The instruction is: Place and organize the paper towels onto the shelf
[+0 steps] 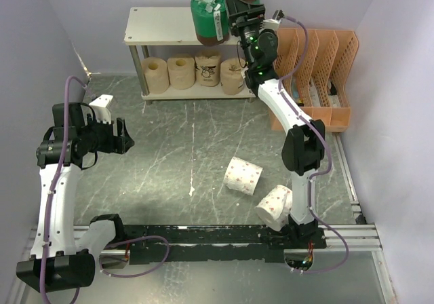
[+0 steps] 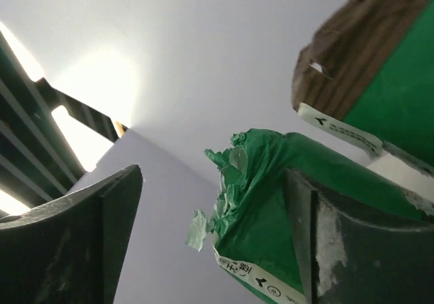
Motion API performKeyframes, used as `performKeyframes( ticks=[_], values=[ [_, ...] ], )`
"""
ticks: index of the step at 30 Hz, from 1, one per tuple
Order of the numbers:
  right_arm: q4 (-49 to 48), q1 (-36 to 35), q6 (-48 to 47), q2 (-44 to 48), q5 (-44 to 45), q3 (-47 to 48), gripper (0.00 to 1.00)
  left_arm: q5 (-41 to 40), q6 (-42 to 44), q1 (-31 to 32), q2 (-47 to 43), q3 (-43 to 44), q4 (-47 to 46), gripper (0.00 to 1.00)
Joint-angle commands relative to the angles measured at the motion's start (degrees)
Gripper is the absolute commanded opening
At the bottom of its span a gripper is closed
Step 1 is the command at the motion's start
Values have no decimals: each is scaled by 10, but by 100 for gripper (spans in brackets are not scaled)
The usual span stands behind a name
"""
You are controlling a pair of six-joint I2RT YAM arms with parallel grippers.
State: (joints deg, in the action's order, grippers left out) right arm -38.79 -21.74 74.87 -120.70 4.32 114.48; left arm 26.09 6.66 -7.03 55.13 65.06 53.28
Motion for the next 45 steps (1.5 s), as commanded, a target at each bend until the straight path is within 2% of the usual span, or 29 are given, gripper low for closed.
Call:
performKeyframes(
  ticks=[1,3,4,6,9,11,14,17,20,23,25,27,29,32,34,37,39,42,45],
  values=[
    [24,-6,-70,-7,-3,40,89,13,3,-6,-3,-1,-13,79],
    [30,-6,-79,-3,-10,41,93,12,2,-6,-4,-1,-14,79],
    [32,-6,-87,4,-13,34,99,12,2,-7,-4,-1,-14,79],
    [36,-9,-109,35,-19,7,100,10,2,-6,-6,-2,-14,79],
    [56,-43,-220,147,16,-96,100,7,0,-7,-10,-2,-14,80],
    [111,-103,-358,236,122,-163,100,8,1,-7,-12,-2,-15,80],
    [168,-185,-513,337,284,-257,100,16,4,-7,-11,-1,-13,80],
    [232,-253,-570,435,408,-368,100,27,8,-6,-10,-1,-12,81],
    [338,-325,-536,514,480,-474,100,28,9,-6,-13,-1,-12,81],
    [544,-386,-382,544,554,-526,100,29,9,-7,-15,-1,-12,81],
    [687,-414,-245,545,579,-542,100,33,10,-6,-13,-1,-12,80],
    [756,-436,-179,539,580,-562,100,34,11,-6,-10,-1,-11,80],
    [780,-446,-168,519,558,-567,100,34,11,-7,-7,0,-12,80],
    [788,-449,-225,456,499,-540,100,37,12,-7,-6,0,-11,80],
    [883,-457,-208,383,508,-475,100,37,12,-7,-6,0,-11,80],
    [1075,-477,-113,262,561,-358,100,35,11,-6,-9,-1,-11,80],
    [1148,-479,-74,187,566,-299,100,37,11,-7,-11,-1,-11,80],
    [1178,-478,-78,104,553,-245,100,39,12,-7,-14,0,-11,80],
    [1177,-478,-55,84,543,-249,100,37,12,-6,-16,0,-11,80]
  ],
)
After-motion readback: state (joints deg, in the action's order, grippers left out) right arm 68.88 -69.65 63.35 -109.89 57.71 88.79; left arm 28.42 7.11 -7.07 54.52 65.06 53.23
